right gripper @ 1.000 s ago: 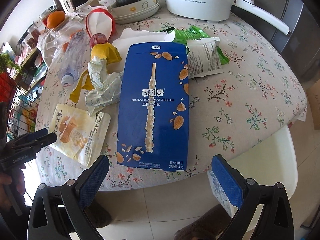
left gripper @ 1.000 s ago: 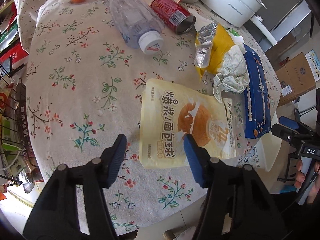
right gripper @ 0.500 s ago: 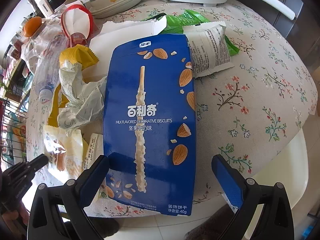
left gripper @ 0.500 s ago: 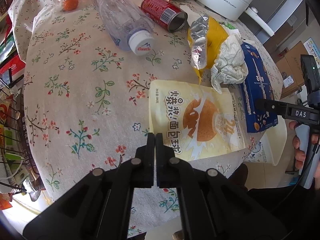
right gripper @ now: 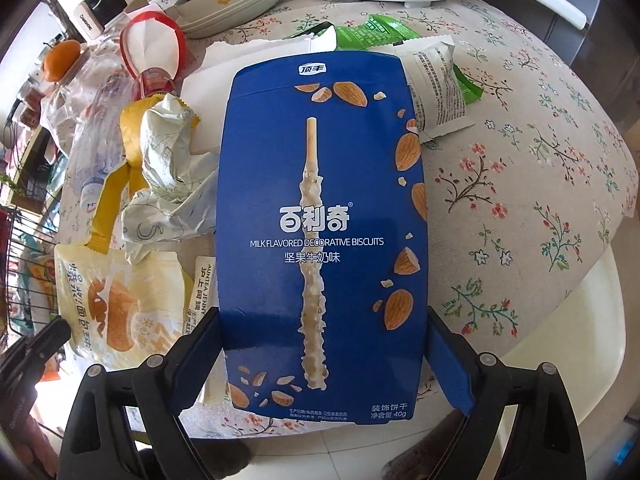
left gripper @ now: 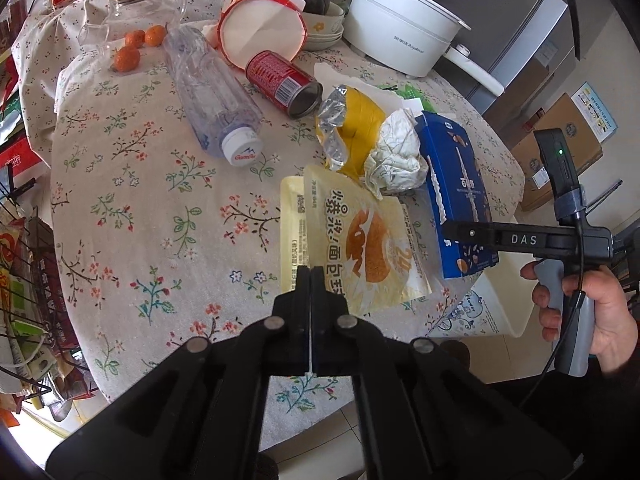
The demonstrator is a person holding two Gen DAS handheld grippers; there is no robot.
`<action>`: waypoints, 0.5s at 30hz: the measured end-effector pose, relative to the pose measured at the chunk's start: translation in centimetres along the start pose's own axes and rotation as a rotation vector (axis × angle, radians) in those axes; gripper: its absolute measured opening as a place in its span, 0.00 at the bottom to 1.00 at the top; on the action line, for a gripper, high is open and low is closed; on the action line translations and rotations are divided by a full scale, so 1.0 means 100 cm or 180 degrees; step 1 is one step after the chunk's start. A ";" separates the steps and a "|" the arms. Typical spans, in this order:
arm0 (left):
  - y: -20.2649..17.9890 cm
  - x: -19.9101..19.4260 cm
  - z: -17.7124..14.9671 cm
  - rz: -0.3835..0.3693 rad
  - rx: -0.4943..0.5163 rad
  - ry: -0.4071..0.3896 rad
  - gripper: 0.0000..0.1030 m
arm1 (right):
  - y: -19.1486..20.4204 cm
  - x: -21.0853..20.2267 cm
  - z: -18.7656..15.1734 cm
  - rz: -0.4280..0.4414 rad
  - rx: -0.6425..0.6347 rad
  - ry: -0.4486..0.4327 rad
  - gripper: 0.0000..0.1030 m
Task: Collect trash
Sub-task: 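Grasp the blue biscuit box with the right tool while the left tool grasps the yellow snack bag, then carry both items to the white bin and open both tools to drop them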
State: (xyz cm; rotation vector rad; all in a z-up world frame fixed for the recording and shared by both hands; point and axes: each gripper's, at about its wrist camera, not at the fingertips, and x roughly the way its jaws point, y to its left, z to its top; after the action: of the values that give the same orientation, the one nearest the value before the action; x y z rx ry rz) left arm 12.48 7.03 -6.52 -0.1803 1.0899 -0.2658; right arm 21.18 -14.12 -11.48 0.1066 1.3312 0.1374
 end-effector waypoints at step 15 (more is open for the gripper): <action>-0.051 -0.038 -0.013 -0.0419 0.0351 -0.0251 0.00 | -0.048 -0.070 -0.020 0.0141 0.0172 -0.0439 0.91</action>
State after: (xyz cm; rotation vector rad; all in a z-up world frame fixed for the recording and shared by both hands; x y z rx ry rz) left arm 9.04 3.29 -2.53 -0.1628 0.9839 -0.4324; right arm 17.82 -19.98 -5.93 0.1883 1.1955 0.1293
